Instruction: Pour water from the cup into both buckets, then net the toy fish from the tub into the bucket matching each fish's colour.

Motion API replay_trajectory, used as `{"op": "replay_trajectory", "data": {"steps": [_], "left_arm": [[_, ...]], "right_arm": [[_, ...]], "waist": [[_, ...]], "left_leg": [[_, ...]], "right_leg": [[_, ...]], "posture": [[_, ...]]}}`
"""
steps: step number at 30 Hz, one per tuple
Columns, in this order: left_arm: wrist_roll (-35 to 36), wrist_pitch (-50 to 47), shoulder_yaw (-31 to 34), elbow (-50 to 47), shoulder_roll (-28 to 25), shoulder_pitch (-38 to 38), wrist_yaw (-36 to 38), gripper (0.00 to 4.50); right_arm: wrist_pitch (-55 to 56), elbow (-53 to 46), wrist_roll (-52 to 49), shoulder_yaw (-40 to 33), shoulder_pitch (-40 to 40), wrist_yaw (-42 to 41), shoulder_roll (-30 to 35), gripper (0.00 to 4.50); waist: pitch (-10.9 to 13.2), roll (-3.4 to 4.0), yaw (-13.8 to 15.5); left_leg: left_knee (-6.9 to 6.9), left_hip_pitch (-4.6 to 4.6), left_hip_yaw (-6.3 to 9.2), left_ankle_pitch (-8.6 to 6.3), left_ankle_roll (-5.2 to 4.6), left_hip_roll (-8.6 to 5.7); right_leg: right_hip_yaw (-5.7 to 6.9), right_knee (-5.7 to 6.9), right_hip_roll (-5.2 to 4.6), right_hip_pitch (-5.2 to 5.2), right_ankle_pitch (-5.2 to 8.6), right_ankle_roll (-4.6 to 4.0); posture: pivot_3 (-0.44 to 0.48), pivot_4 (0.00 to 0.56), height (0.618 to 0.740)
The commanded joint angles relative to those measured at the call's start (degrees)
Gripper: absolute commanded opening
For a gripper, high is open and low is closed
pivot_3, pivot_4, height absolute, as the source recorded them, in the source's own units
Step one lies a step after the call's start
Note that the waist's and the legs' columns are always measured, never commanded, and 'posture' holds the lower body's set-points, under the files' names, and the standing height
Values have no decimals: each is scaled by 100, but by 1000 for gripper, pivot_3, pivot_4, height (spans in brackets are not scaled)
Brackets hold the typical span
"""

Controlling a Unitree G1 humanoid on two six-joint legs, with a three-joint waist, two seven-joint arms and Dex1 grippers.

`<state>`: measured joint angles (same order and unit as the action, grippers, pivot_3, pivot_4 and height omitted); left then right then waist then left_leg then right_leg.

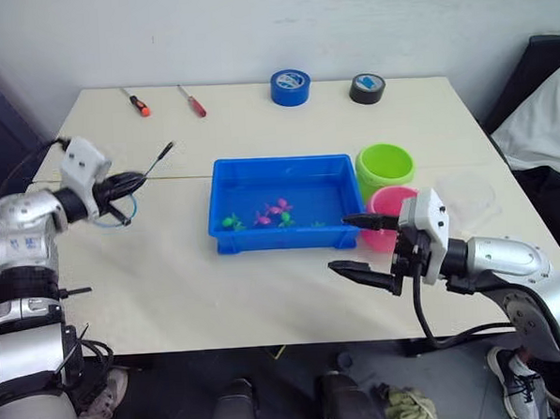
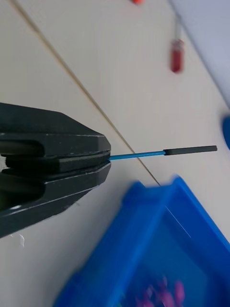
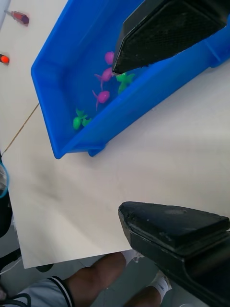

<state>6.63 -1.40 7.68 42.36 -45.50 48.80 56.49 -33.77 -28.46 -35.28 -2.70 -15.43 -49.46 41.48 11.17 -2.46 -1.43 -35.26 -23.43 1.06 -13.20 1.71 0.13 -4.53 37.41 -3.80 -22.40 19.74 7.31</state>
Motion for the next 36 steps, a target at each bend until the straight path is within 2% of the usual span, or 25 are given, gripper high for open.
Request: {"op": "replay_trajectory", "data": {"steps": [1, 4, 9, 19, 36], "left_arm": [[564, -794, -321, -1293, 112, 303, 938, 37], [793, -1273, -842, -2252, 320, 365, 1632, 37], [824, -1413, -1418, -2875, 642, 309, 2105, 37], [638, -958, -2119, -2298, 1239, 780, 2929, 37], [491, -661, -2204, -1774, 1579, 1045, 3043, 37]], "right_arm": [[48, 192, -68, -171, -239, -121, 83, 4500], [-2, 472, 23, -110, -479, -124, 114, 4500], [-222, 730, 125, 51, -853, -14, 51, 4500], [-1127, 516, -155, 403, -1325, -125, 115, 4500], [-1299, 560, -65, 726, -1726, -91, -280, 4500]], "waist": [[0, 0, -8], [0, 0, -9], [2, 4, -62], [6, 10, -19], [6, 10, -27]], "left_leg": [[0, 0, -1, -1, -1, 0], [-3, -6, 0, 0, -1, 1], [-3, 4, -11, 0, -1, 12], [-30, -6, -9, -1, -2, 21], [-57, -20, -6, -10, -14, 18]], "right_leg": [[-1, -1, 1, 0, 0, 0], [-1, 0, 7, -4, 0, 0], [-22, 8, 28, -7, 0, 1], [-23, 14, 37, -10, 0, 0], [-21, 14, 33, -11, 0, 1]], "posture": [[0, 150, 734], [0, 150, 734], [0, 150, 734], [0, 150, 734], [0, 150, 734]]}}
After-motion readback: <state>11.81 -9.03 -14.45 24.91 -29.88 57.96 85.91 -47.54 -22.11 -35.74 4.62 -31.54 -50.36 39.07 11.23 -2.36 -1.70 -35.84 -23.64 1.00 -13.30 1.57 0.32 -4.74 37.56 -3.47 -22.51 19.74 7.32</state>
